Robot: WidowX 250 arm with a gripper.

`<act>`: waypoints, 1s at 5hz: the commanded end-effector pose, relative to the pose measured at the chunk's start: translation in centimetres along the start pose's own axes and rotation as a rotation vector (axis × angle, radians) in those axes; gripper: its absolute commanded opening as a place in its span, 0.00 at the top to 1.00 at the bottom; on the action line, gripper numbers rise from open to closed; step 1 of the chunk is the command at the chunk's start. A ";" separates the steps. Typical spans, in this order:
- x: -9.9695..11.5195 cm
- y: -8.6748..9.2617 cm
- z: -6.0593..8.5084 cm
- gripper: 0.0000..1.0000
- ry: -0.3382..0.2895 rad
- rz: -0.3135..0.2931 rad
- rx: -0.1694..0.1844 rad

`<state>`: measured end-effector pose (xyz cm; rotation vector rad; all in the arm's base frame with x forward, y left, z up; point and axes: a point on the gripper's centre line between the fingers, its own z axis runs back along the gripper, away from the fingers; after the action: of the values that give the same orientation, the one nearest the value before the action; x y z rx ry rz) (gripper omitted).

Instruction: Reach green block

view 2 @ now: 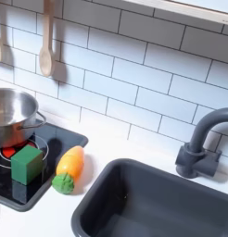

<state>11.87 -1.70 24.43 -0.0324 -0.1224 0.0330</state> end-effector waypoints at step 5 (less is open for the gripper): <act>6.5 2.7 -1.3 0.00 0.030 0.061 0.024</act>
<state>18.45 0.96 23.88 -0.0264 -0.0928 0.0944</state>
